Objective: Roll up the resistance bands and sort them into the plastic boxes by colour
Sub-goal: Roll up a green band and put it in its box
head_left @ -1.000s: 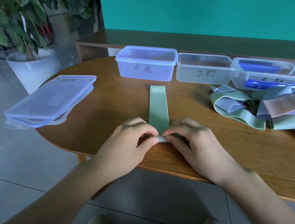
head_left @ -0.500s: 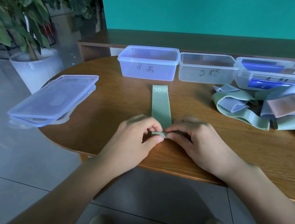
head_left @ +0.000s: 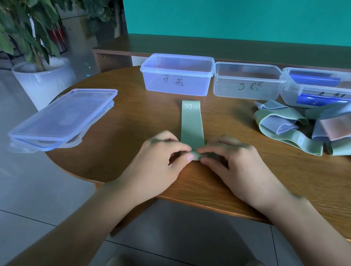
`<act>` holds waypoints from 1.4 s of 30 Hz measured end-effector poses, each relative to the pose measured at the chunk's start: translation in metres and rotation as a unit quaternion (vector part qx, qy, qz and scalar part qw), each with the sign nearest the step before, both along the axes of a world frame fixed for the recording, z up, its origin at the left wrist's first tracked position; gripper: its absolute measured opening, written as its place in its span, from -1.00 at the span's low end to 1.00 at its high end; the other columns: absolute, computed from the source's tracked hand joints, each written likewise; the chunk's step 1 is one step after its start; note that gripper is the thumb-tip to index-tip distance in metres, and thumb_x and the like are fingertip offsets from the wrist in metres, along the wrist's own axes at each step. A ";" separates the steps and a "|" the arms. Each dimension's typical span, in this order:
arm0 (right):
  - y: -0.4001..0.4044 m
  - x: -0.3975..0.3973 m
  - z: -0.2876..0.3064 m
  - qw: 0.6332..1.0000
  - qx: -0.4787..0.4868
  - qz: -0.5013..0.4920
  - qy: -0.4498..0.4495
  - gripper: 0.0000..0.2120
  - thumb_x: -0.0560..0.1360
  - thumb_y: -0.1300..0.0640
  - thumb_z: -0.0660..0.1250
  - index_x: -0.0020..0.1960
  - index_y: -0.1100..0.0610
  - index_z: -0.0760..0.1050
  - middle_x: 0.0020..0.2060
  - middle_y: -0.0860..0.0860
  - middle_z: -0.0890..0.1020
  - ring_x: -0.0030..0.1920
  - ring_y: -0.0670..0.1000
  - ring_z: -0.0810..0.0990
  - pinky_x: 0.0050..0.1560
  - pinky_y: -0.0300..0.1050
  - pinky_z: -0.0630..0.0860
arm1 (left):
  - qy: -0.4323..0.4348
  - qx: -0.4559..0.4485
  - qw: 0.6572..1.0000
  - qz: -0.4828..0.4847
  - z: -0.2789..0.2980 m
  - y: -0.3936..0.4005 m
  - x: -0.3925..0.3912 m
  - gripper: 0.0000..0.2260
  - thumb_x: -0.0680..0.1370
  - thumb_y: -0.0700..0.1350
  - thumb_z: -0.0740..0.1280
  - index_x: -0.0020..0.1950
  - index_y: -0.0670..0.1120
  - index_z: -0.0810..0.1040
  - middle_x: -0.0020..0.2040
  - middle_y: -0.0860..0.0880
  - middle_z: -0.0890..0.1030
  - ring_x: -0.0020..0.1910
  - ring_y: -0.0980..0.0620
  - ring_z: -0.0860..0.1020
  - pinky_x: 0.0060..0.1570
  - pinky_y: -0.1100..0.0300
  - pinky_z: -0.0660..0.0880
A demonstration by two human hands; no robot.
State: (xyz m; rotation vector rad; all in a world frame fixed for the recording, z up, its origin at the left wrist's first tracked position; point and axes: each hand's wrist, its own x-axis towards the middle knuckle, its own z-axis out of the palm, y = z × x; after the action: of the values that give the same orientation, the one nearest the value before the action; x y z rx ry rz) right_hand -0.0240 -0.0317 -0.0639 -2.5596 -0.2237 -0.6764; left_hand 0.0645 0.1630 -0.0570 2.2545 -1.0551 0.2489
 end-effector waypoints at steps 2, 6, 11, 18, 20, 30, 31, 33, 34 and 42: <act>-0.001 0.003 0.000 1.000 0.003 0.002 -0.001 -0.85 0.55 0.18 0.45 0.11 0.09 0.69 0.00 -0.08 0.65 -0.05 -0.32 0.51 0.11 -0.53 0.32 | 0.007 0.005 1.000 -0.002 0.002 0.001 -0.001 -0.75 0.56 0.02 0.42 0.21 0.03 0.67 0.10 0.13 0.54 -0.06 0.19 0.50 -0.06 0.47 0.38; -0.001 0.006 0.000 1.000 0.002 0.002 0.010 -0.84 0.60 0.14 0.38 0.14 0.06 0.68 0.02 -0.09 0.64 0.02 -0.14 0.58 0.15 -0.28 0.47 | 0.029 -0.018 0.999 -0.010 0.003 0.003 0.000 -0.81 0.52 -0.02 0.46 0.13 0.09 0.67 0.07 0.22 0.57 -0.03 0.22 0.53 -0.14 0.51 0.37; 0.001 0.008 -0.003 1.000 -0.015 -0.020 -0.006 -0.82 0.61 0.14 0.35 0.16 0.09 0.67 0.06 -0.05 0.63 0.04 -0.04 0.62 0.13 -0.09 0.55 | 0.033 -0.015 0.999 -0.009 0.003 -0.001 0.003 -0.83 0.55 -0.03 0.44 0.13 0.07 0.68 0.06 0.21 0.59 -0.05 0.23 0.53 -0.15 0.54 0.34; -0.001 0.010 -0.003 0.999 0.001 -0.031 0.014 -0.76 0.52 0.10 0.48 0.19 0.03 0.65 0.04 -0.15 0.61 -0.11 -0.33 0.45 0.05 -0.50 0.31 | 0.036 -0.002 0.999 -0.006 0.003 -0.003 0.008 -0.78 0.57 -0.02 0.42 0.21 0.07 0.65 0.11 0.21 0.56 -0.04 0.26 0.50 -0.09 0.57 0.33; -0.001 0.013 -0.003 0.999 0.006 -0.032 0.022 -0.76 0.53 0.10 0.46 0.20 0.01 0.64 0.01 -0.20 0.57 -0.11 -0.37 0.44 0.03 -0.43 0.34 | 0.038 0.009 0.999 0.001 0.003 -0.005 0.010 -0.74 0.57 0.00 0.41 0.26 0.07 0.62 0.15 0.20 0.53 0.02 0.22 0.47 -0.05 0.53 0.32; -0.002 0.005 0.000 0.998 0.047 -0.008 0.047 -0.80 0.58 0.12 0.41 0.19 0.02 0.65 0.02 -0.12 0.63 -0.01 -0.14 0.58 0.11 -0.32 0.44 | 0.035 -0.018 0.999 -0.017 0.004 0.004 0.002 -0.83 0.58 -0.11 0.40 0.15 0.07 0.62 -0.08 0.27 0.55 -0.05 0.30 0.51 -0.16 0.56 0.35; -0.002 0.002 0.001 0.998 0.049 -0.002 0.049 -0.80 0.58 0.11 0.41 0.19 0.01 0.65 0.00 -0.13 0.62 -0.05 -0.13 0.58 0.06 -0.37 0.42 | 0.033 -0.021 0.999 -0.025 0.004 0.006 0.001 -0.86 0.58 -0.12 0.40 0.11 0.06 0.60 -0.10 0.28 0.54 -0.06 0.27 0.52 -0.17 0.55 0.35; -0.001 -0.001 0.001 0.998 0.052 0.000 0.046 -0.80 0.58 0.08 0.42 0.19 -0.02 0.63 -0.04 -0.16 0.62 -0.11 -0.10 0.58 -0.02 -0.39 0.41 | 0.021 -0.021 0.999 -0.038 0.004 0.009 -0.001 -0.92 0.59 -0.12 0.39 0.05 0.03 0.57 -0.15 0.30 0.52 -0.08 0.25 0.53 -0.20 0.53 0.36; -0.001 -0.002 0.002 0.997 0.056 -0.001 0.045 -0.82 0.57 0.07 0.42 0.17 -0.04 0.61 -0.06 -0.18 0.62 -0.14 -0.09 0.58 -0.05 -0.37 0.42 | 0.015 -0.019 0.999 -0.042 0.004 0.009 -0.002 -0.94 0.59 -0.13 0.38 0.03 0.02 0.56 -0.17 0.30 0.51 -0.09 0.26 0.53 -0.20 0.53 0.36; -0.002 0.002 0.002 1.000 0.024 -0.009 0.017 -0.90 0.58 0.06 0.40 0.07 0.02 0.65 -0.02 -0.15 0.57 -0.07 -0.31 0.49 0.03 -0.50 0.30 | -0.020 -0.012 0.999 -0.022 0.000 0.007 0.003 -0.94 0.58 -0.04 0.37 0.02 0.01 0.60 -0.05 0.15 0.54 -0.10 0.19 0.52 -0.15 0.44 0.41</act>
State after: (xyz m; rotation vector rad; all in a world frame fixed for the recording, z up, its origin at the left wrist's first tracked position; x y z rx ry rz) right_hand -0.0220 -0.0334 -0.0617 -2.5290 -0.1701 -0.6360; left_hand 0.0672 0.1695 -0.0575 2.2105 -1.1152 0.2891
